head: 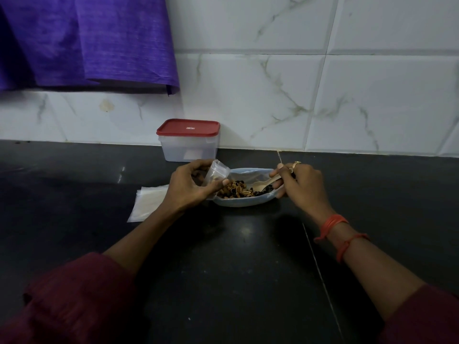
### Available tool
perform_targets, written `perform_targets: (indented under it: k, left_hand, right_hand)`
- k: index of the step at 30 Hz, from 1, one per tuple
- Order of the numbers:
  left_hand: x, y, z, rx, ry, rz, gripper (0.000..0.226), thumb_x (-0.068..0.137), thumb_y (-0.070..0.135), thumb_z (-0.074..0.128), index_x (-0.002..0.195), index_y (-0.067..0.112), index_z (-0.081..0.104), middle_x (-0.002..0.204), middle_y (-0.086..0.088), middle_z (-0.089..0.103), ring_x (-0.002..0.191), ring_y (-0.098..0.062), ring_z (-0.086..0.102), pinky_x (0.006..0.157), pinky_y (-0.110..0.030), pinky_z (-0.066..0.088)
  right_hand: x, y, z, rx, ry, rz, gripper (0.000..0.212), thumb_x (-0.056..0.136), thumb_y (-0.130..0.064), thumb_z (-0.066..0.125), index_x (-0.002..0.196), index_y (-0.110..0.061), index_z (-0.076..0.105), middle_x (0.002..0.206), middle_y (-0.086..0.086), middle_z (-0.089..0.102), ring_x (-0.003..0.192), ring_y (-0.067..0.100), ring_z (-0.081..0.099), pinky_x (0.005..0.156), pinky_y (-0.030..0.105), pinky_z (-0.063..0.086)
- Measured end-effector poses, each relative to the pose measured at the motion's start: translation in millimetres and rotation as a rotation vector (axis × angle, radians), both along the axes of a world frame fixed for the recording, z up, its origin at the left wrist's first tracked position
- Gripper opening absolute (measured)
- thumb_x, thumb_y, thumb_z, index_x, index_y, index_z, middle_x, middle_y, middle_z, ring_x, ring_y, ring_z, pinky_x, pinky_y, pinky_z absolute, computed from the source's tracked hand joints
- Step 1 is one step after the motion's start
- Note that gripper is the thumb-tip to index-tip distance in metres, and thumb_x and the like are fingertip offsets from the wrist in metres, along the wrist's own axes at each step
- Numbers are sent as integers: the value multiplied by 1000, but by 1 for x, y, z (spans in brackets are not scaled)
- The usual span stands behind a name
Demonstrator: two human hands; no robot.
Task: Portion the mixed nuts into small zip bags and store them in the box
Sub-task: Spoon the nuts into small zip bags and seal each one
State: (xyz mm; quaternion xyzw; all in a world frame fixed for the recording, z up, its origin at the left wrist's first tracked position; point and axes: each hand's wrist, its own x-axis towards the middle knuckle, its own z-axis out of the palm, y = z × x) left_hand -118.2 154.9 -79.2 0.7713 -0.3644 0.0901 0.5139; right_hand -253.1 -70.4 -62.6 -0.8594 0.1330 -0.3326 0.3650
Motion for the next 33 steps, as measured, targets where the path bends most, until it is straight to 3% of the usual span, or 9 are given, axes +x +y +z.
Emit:
perform_targets:
  k: [6,11,16,26,33]
  left_hand:
    - [2,-1,-2,0,-19,6,62,73,46,81,128,21,63,113,10,68,100,0,63,82,-12,52]
    - [2,0,-2,-6,-11,-7,64,73,48,80,128,20,63,113,7,70,100,-4,65,84,-19,55]
    - [-1,-1,-1,0,-3,-12,67,71,51,78,128,20,63,113,7,69,100,-4,65,83,-19,55]
    - [-5,0,1,-2,-6,-9,71,69,53,78,129,19,63,112,8,69,100,-2,64,83,-18,55]
    - [-8,0,1,24,-57,0,70,69,49,83,129,20,63,113,8,68,100,-3,64,85,-22,57]
  right_hand:
    - [-2,13,-1,322,125,72,28,105,-26,50,99,-14,74,77,1,76,59,15,71,64,28,60]
    - [-2,11,3,425,75,39,29,105,-24,50,91,-13,74,71,3,74,49,9,65,49,20,53]
    - [-1,15,0,583,116,81,28,105,-24,52,96,-9,73,81,9,77,53,14,66,50,23,53]
    - [0,10,6,603,-19,-51,34,104,-25,51,87,-12,76,70,6,74,45,12,61,44,21,47]
    - [-3,10,16,702,-72,-6,32,104,-22,50,89,-10,76,67,3,72,46,11,59,46,22,50]
